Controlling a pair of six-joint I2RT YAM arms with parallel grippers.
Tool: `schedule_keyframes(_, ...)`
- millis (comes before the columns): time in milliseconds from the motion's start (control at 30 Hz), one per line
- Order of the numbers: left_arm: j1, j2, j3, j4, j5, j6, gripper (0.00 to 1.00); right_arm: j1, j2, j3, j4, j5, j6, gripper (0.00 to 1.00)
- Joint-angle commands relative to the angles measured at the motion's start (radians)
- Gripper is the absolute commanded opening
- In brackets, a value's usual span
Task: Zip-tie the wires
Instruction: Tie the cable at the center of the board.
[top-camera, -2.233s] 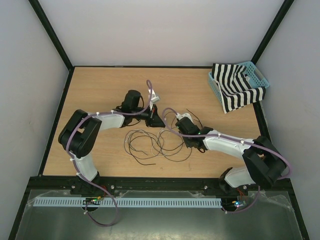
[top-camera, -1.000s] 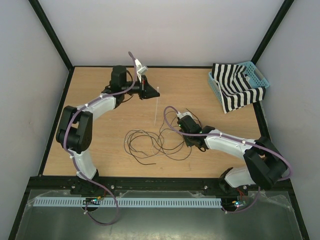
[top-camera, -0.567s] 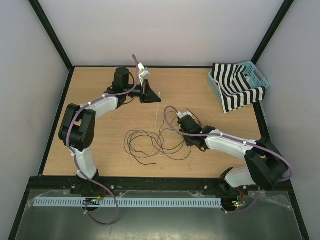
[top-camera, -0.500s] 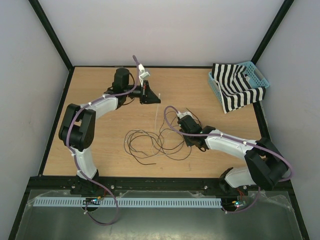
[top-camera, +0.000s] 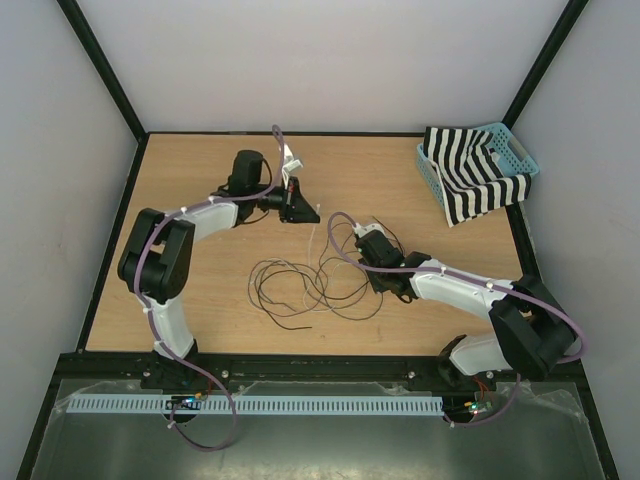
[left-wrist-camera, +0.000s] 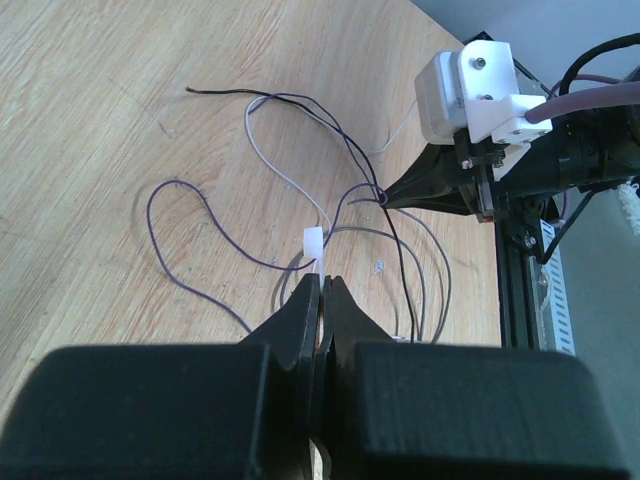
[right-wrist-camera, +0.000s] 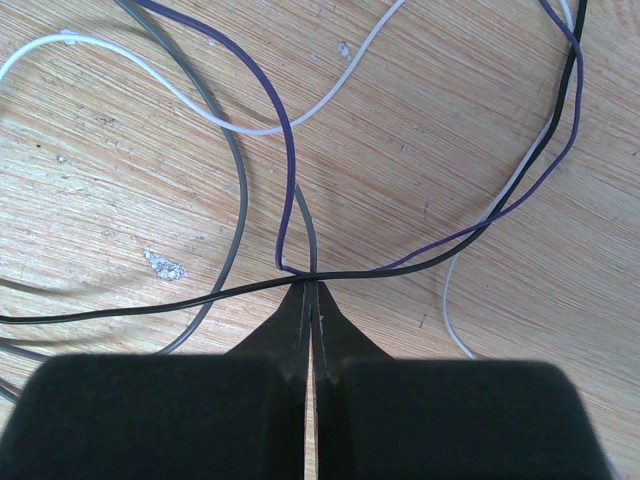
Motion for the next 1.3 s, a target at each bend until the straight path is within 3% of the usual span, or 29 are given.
schedule_keyframes(0, -0.027, -0.038, 0.001, -0.001, 0.043, 0.033, 0.0, -0.006, -0.013, 0.015, 0.014, 0.008, -0.01, 0.05)
schedule_keyframes(267, -0.067, -0.03, 0.045, -0.013, 0.065, 0.031, 0.0, -0.005, -0.012, 0.015, 0.017, 0.009, -0.011, 0.05)
schedule_keyframes(600, -0.111, -0.055, -0.033, -0.016, 0.036, 0.034, 0.0, -0.006, -0.013, 0.016, 0.02, 0.007, -0.016, 0.05)
schedule_keyframes(1267, -0.126, -0.171, -0.162, 0.013, -0.227, -0.021, 0.0, -0.005, -0.013, 0.011, 0.021, 0.008, -0.017, 0.05)
